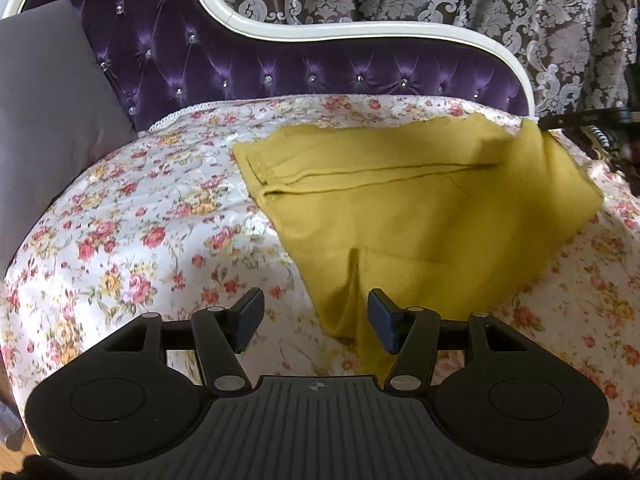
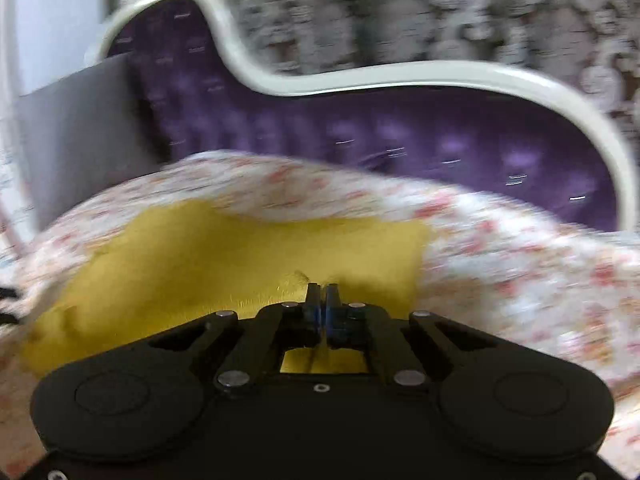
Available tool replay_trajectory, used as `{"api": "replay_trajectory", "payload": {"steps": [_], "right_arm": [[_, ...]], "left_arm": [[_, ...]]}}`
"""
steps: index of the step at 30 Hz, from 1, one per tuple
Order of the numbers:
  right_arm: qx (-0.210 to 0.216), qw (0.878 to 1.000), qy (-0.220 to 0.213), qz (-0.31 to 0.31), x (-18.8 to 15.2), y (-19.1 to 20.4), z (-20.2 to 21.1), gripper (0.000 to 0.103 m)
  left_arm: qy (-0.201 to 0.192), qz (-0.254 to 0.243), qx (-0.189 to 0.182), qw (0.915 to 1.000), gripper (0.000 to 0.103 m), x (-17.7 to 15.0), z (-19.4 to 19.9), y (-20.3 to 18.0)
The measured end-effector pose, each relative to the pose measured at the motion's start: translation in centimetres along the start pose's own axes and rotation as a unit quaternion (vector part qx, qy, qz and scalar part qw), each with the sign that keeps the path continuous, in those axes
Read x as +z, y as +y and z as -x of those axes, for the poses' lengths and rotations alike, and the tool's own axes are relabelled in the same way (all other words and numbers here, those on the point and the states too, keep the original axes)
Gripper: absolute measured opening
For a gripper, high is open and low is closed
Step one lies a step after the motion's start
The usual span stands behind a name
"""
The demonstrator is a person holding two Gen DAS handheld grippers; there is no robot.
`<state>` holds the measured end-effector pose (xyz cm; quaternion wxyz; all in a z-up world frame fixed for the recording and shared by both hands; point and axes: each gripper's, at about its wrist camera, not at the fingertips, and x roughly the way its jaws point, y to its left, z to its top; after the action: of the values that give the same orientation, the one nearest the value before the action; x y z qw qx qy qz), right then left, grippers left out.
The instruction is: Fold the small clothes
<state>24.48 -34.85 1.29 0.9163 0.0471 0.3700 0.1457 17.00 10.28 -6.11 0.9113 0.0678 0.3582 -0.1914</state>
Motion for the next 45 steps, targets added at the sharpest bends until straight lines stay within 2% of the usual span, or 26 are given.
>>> {"api": "replay_trajectory", "payload": {"steps": [2, 4, 7, 12, 20, 22, 23, 24, 25, 26, 28, 30, 33, 35, 36, 37, 38, 40, 45], "right_arm": [[-0.021, 0.999, 0.007, -0.023, 0.0, -1.4, -1.0, 0.007], [-0.021, 0.999, 0.017, -0.039, -0.5, -1.8, -1.6, 0.007], [-0.018, 0.999, 0.030, -0.031, -1.3, -1.3, -2.2, 0.007], [-0.013, 0.998, 0.038, -0.039, -2.2, -1.0, -2.7, 0.007], [-0.006, 0.999, 0.038, -0.039, -2.7, -1.0, -2.8, 0.008], [-0.003, 0.999, 0.036, -0.032, -2.9, -0.9, -2.8, 0.016], [-0.003, 0.999, 0.036, -0.028, -2.9, -0.8, -2.9, 0.017], [-0.004, 0.999, 0.037, -0.025, -3.0, -0.8, -3.0, 0.017], [-0.005, 0.999, 0.039, -0.025, -3.1, -0.8, -3.2, 0.025], [-0.005, 0.999, 0.039, -0.027, -3.2, -0.8, -3.4, 0.030], [-0.004, 0.999, 0.036, -0.028, -3.3, -0.8, -3.6, 0.056], [0.000, 0.999, 0.035, -0.029, -3.3, -0.8, -3.9, 0.062], [-0.002, 0.999, 0.037, -0.030, -3.5, -0.8, -4.4, 0.062], [-0.004, 0.999, 0.033, -0.037, -3.6, -0.9, -4.3, 0.057], [-0.008, 0.999, 0.028, -0.042, -3.7, -1.0, -4.2, 0.043], [-0.015, 0.999, 0.023, -0.045, -3.7, -1.2, -4.0, 0.033], [-0.022, 0.998, 0.018, -0.049, -3.8, -1.3, -3.7, 0.031], [-0.024, 0.998, 0.007, -0.056, -3.8, -1.5, -3.0, 0.011], [-0.026, 0.999, -0.013, -0.035, -3.7, -0.8, -1.3, 0.009]], "left_arm": [[-0.002, -0.001, -0.003, 1.0000, 0.062, 0.2, -0.1, 0.0], [-0.002, -0.003, -0.005, 1.0000, 0.065, 0.2, -0.4, 0.0], [0.000, 0.000, -0.017, 0.9998, 0.065, 0.7, -1.1, 0.1], [-0.014, 0.015, -0.040, 0.9990, 0.066, 2.6, -2.6, 0.4], [0.014, 0.042, -0.087, 0.9952, 0.066, 3.1, -4.9, 0.0], [0.013, 0.041, -0.096, 0.9945, 0.064, 3.0, -5.0, -0.4], [0.011, 0.038, -0.097, 0.9945, 0.059, 2.9, -5.1, -0.7], [0.007, 0.034, -0.098, 0.9945, 0.043, 3.0, -5.2, -1.0], [0.005, 0.030, -0.098, 0.9947, 0.028, 3.0, -5.3, -1.2], [0.004, 0.026, -0.095, 0.9952, 0.024, 3.1, -5.4, -1.5], [0.004, 0.015, -0.088, 0.9960, 0.020, 3.2, -5.6, -1.9], [0.002, 0.007, -0.083, 0.9965, 0.020, 3.3, -5.7, -2.0], [-0.001, 0.003, -0.078, 0.9970, 0.020, 3.4, -5.6, -2.0], [-0.003, 0.001, -0.075, 0.9972, 0.018, 3.4, -5.6, -2.0], [-0.005, 0.000, -0.073, 0.9973, 0.016, 3.4, -5.6, -2.1], [-0.010, -0.003, -0.071, 0.9974, 0.017, 3.3, -5.5, -2.2], [-0.014, -0.006, -0.068, 0.9975, 0.017, 3.3, -5.3, -2.3], [-0.024, -0.011, -0.062, 0.9977, 0.017, 3.4, -5.0, -2.5], [-0.045, -0.022, -0.037, 0.9981, 0.014, 4.2, -4.1, -2.8]]}}
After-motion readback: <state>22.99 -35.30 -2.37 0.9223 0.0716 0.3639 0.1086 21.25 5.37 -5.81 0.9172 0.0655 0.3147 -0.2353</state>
